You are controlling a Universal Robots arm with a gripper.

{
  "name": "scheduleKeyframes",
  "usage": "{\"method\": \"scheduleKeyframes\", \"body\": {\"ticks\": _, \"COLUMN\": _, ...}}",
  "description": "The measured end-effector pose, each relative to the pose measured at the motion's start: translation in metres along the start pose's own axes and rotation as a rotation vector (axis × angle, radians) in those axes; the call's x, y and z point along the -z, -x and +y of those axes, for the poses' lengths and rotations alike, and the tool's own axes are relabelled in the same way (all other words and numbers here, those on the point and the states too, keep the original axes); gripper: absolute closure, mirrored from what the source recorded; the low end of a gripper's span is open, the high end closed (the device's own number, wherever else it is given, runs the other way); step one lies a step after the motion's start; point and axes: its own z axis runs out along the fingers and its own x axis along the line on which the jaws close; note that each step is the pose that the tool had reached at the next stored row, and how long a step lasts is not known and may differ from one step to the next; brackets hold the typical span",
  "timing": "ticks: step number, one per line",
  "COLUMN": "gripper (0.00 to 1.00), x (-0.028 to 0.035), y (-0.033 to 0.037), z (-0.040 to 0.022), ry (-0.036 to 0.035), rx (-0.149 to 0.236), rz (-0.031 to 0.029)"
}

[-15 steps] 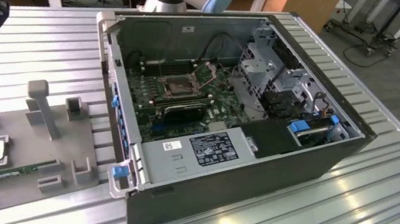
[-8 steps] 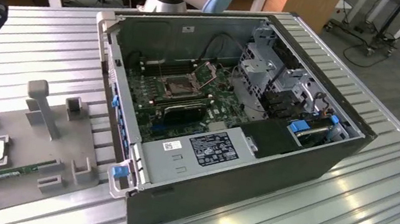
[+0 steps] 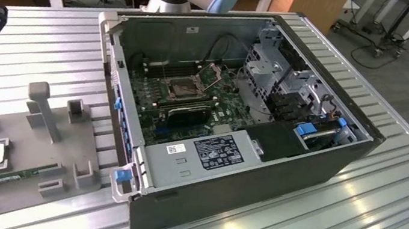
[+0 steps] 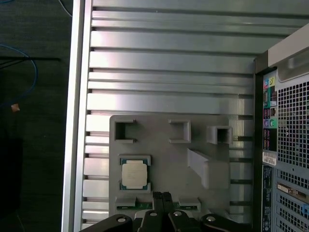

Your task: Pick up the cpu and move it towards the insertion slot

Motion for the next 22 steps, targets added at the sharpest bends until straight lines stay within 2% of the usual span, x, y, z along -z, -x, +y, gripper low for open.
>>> {"method": "scheduleKeyframes", "body": {"ticks": 10, "gripper": 0.89, "x": -0.0011, "y": -0.0001, "z": -0.0015, "ry": -0.0001, "rx": 0.000, "rz": 0.0000}}
{"method": "scheduleKeyframes", "body": {"ticks": 22, "gripper": 0.89, "x": -0.0081, "y": -0.0008, "z": -0.0038, "ry": 0.0000, "rx": 0.000, "rz": 0.0000}}
